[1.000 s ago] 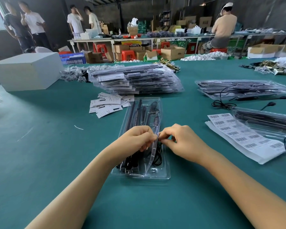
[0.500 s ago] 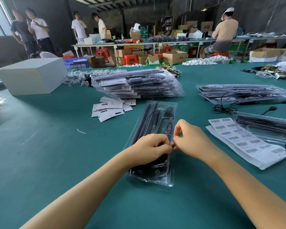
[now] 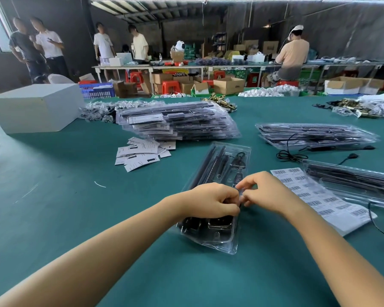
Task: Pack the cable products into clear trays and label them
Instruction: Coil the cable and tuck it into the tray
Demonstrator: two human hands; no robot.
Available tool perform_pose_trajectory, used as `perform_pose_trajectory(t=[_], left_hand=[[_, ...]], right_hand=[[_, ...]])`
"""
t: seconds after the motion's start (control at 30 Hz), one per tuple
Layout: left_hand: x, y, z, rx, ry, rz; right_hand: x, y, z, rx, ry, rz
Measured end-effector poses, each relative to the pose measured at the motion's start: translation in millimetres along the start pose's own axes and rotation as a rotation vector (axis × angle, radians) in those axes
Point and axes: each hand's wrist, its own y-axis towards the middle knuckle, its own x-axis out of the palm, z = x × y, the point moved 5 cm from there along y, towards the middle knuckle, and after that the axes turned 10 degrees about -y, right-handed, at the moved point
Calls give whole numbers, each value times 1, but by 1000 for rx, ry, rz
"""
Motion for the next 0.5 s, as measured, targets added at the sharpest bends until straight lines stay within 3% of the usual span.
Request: perform_pose_trajectory(t=[0.1,0.2,0.27,0.4,0.5], left_hand=[[2,-4,11,30,244,21],[9,-11,25,52,556,100],[17,-17,22,-55,718,151],[23,-38,5,-352,798,146],[13,-61,2,-260,888,344]], right_hand=[[-3,0,-1,-90,-158,-61],[-3,2,-3,-199,-298,0],[2,4,-4,-284,-274,46],[21,6,-8,-388,-384,115],[27,5,-14,-382,-563,280]])
